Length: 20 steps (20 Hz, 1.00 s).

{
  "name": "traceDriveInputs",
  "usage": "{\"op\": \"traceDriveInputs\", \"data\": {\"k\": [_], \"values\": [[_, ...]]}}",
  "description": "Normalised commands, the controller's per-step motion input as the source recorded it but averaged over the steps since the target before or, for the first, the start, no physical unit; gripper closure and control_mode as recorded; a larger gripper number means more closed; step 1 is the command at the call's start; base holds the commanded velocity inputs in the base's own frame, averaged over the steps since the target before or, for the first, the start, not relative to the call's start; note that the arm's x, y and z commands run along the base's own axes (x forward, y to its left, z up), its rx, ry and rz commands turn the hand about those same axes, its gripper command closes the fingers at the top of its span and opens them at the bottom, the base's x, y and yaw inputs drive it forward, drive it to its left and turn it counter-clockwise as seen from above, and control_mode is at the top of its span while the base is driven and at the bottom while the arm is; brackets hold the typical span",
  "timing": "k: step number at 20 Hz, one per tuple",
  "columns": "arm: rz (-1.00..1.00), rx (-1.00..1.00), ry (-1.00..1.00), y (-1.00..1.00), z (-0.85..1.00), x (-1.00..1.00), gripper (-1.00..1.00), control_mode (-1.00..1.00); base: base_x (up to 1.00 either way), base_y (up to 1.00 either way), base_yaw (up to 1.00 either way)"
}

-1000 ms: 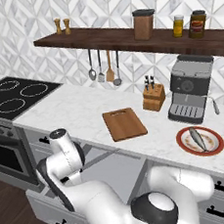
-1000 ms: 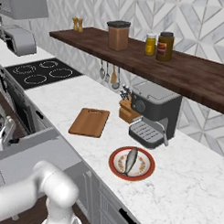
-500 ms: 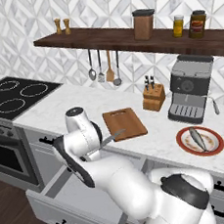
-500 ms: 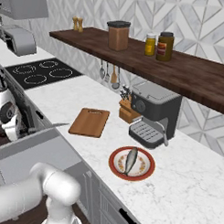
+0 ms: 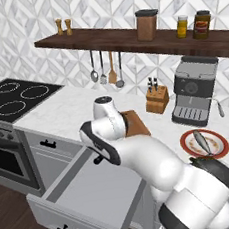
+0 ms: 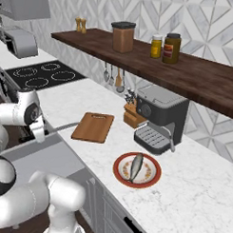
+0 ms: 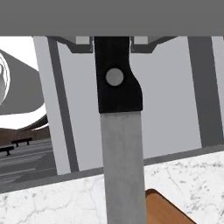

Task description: Pick up the knife from the drawer and place it on the cutting board. Then place the meat from the plate to the cutting board.

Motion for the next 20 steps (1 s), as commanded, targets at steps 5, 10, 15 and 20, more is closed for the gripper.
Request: {"op": "traceDriveInputs", "data": {"k": [5,10,15,20], "values": [[0.06,-0.07,0.02,-0.27,0.03,0.46,1.0,-1.0,0.0,0.0,0.0],[0.07,-0.04,0.02,-0.25,0.01,0.44,1.0,-1.0,0.0,0.0,0.0],[0.15,-0.02,0.0,-0.25,0.0,0.43,1.0,-1.0,0.0,0.0,0.0],[0.14,0.0,0.0,-0.39,-0.01,0.3,1.0,-1.0,0.0,0.0,0.0]]}}
